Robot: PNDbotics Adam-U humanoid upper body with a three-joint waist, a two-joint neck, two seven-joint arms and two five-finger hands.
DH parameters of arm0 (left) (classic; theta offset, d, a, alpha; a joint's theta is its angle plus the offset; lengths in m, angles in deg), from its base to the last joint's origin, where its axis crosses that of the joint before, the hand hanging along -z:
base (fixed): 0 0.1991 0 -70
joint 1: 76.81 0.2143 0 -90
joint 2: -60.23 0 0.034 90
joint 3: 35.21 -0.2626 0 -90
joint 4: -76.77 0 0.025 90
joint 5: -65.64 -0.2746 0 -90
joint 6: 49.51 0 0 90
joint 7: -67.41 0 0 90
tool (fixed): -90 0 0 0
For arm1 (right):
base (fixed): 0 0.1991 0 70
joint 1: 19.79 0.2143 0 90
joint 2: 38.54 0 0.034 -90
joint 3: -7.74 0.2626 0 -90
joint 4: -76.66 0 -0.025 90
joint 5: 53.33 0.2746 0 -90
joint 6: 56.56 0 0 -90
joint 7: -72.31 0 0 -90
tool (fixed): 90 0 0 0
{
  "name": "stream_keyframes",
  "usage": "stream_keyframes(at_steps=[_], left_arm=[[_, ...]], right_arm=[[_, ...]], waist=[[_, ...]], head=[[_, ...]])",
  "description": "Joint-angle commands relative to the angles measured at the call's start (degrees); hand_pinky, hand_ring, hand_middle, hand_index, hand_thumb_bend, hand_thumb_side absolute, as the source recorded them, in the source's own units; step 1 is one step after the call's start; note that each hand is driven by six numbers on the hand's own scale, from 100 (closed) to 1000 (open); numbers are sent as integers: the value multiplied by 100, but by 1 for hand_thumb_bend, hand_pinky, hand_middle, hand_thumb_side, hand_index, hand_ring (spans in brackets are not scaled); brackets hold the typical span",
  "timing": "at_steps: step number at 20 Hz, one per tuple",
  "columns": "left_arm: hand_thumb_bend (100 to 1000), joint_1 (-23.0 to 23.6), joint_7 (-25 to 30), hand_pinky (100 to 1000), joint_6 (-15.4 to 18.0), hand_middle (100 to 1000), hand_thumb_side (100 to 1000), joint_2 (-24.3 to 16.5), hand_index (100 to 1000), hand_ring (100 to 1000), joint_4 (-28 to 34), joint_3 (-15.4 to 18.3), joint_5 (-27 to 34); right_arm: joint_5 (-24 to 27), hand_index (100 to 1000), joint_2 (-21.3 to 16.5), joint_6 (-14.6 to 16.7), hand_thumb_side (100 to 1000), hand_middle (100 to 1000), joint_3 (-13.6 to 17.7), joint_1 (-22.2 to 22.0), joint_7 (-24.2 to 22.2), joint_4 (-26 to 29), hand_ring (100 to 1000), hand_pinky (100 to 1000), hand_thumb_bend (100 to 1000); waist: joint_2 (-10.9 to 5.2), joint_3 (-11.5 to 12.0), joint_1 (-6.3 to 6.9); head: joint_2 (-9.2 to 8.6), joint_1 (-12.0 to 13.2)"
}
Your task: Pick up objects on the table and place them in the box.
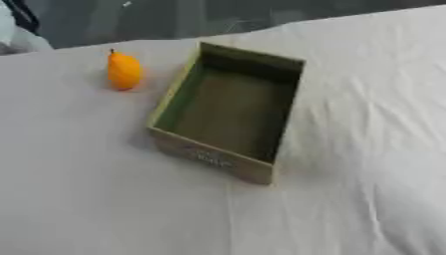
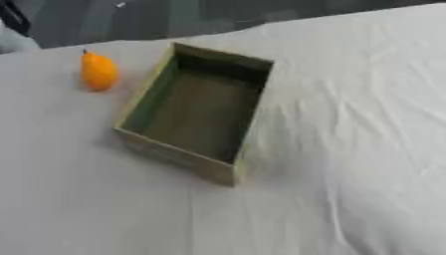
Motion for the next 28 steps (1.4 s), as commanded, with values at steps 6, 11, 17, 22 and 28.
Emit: stream_keyframes(at_steps=[6, 11, 17, 22, 28], left_arm=[[314, -786, 184, 836, 454, 873, 1000, 545, 971, 893, -1578, 168, -888], [338, -1048, 44, 829, 611, 860, 1000, 848, 952, 883, -2220, 305, -1283], [438, -1164, 39, 836, 844, 847, 1000, 1044, 922, 880, -2531, 347, -1508], [524, -1182, 396, 846, 769, 842, 1000, 1088, 920, 884, -2671, 326, -1819], [512, -1149, 730, 852, 594, 849, 1000, 1041, 968, 889, -2637, 366, -2112]], right_arm=[[53, 900, -206, 38, 595, 804, -12, 190, -83, 83, 814, 754, 100], [49, 899, -220, 61, 593, 804, -34, 269, -110, 83, 814, 754, 100], [57, 898, -222, 85, 592, 803, -51, 344, -129, 83, 813, 754, 100], [69, 898, -216, 92, 590, 803, -58, 362, -132, 83, 813, 754, 100], [87, 898, -213, 91, 590, 802, -46, 335, -123, 83, 813, 754, 100]], waist=[[40, -132, 13], [140, -244, 53], [208, -342, 80], [218, -370, 79], [160, -347, 59]], head=[[-269, 114], [-405, 230], [-510, 356], [-682, 451], [-760, 361]])
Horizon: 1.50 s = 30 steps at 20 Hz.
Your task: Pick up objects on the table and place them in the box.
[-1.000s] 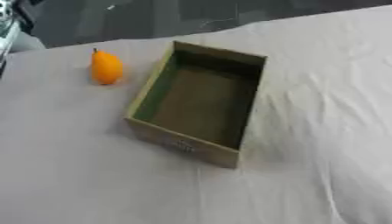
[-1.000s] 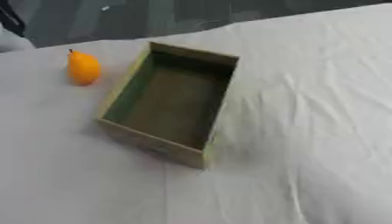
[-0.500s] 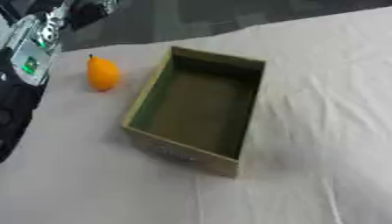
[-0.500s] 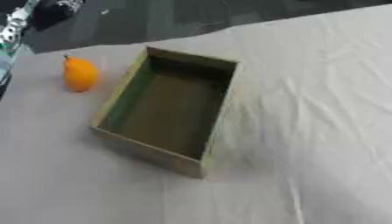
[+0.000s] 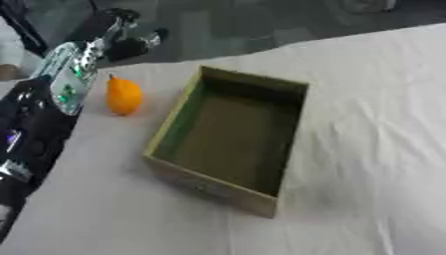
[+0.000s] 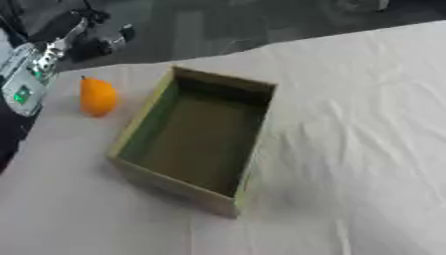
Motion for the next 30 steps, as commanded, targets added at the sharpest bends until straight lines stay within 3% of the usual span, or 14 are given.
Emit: stream_keyframes(at_steps=[1, 8, 11, 15, 20, 30], left_arm=[[511, -103, 135, 853, -73, 850, 1000, -176, 969, 890, 97, 81, -146], [558, 18, 268, 867, -324, 849, 1000, -324, 964, 900, 68, 133, -432], [623, 101, 380, 868, -325, 839, 898, -367, 935, 900, 0, 208, -379], [668, 179, 543, 872, -328, 838, 863, -413, 906, 904, -135, 283, -186], [689, 225, 616, 876, -322, 850, 858, -462, 936, 908, -216, 325, -101], [712, 264, 652, 877, -407, 855, 822, -495, 980, 910, -286, 369, -163]], right_arm=[[44, 898, -186, 5, 589, 802, 59, 25, -1, 83, 813, 754, 100], [52, 896, -182, -1, 590, 802, 72, -15, 11, 83, 812, 754, 100], [49, 896, -180, 3, 591, 802, 80, -25, 20, 83, 812, 754, 100], [38, 896, -174, 5, 589, 801, 86, -17, 32, 83, 812, 753, 100], [23, 895, -161, -11, 587, 800, 88, 4, 47, 83, 812, 753, 100], [-5, 894, -132, -36, 585, 798, 86, 10, 66, 83, 811, 753, 100]], waist=[[-175, 23, -62], [-225, 70, -76], [-219, 78, -84], [-188, 74, -90], [-140, 71, -91], [-29, 50, -58]], head=[[-64, -55], [177, -223], [299, -300], [410, -308], [668, -235], [501, -50]])
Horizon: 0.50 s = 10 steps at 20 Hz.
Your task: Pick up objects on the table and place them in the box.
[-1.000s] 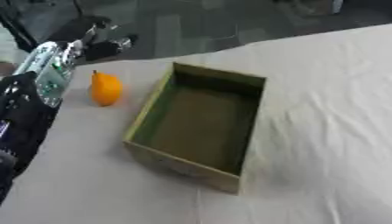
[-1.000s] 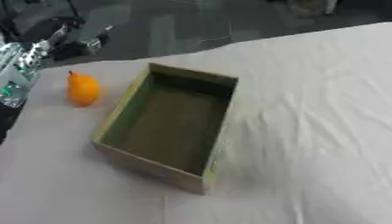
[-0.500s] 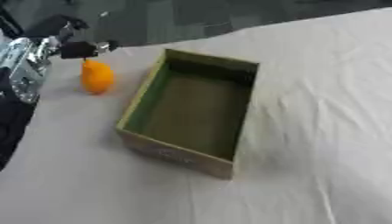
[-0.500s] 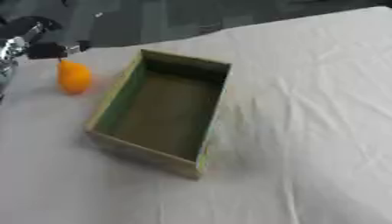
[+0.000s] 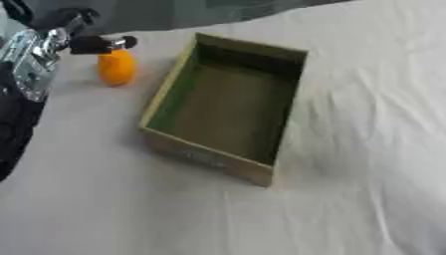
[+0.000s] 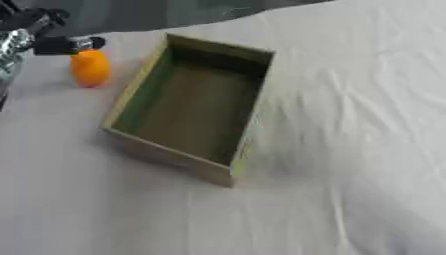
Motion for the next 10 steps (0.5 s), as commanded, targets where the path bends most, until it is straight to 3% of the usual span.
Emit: stream_keyframes(at_steps=[1, 10], left_arm=[[714, -89, -35, 878, -75, 855, 816, -238, 977, 910, 9, 92, -60], [676, -71, -42, 866, -156, 837, 773, -233, 943, 896, -78, 138, -143]], right_arm=[[-22, 894, -130, -9, 586, 798, 52, 61, 24, 83, 811, 753, 100], [-33, 893, -113, -38, 582, 797, 52, 59, 43, 83, 811, 753, 100]], waist=[[-92, -5, -33], [-20, -13, -22]], head=[[-112, 54], [-256, 55]])
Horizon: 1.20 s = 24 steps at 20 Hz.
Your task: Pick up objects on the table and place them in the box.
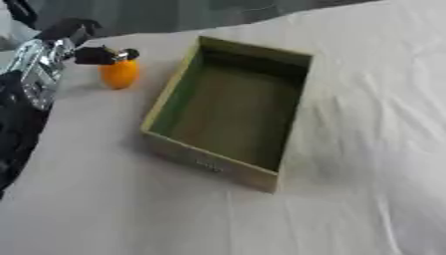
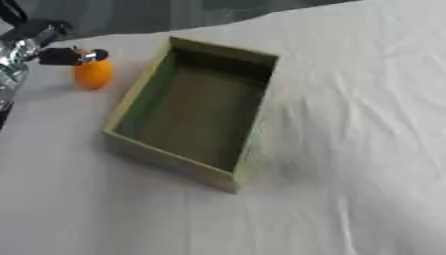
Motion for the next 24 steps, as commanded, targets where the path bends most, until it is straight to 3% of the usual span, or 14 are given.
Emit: stream_keyframes(at_steps=[1, 5, 10, 24], left_arm=[[673, -85, 43, 860, -18, 831, 768, -229, 936, 892, 40, 70, 50], [654, -94, 229, 853, -2, 806, 732, -226, 916, 883, 20, 41, 87], [536, -107, 538, 849, 79, 787, 619, -210, 932, 881, 27, 49, 133], [319, -126, 755, 824, 28, 795, 480, -173, 898, 864, 13, 31, 254]], right_arm=[[-28, 893, -112, -17, 581, 797, 51, 55, 31, 83, 811, 753, 100], [-27, 891, -97, -30, 580, 795, 49, 59, 41, 83, 811, 753, 100], [-22, 889, -87, -44, 579, 794, 53, 53, 62, 83, 811, 753, 100], [26, 885, -57, -59, 572, 788, 80, 33, 135, 83, 807, 754, 100]], waist=[[-103, 2, -34], [-85, 4, -37], [-72, 6, -37], [-80, -5, -19]], head=[[-70, 10], [-80, 8], [-84, 3], [-101, -47]])
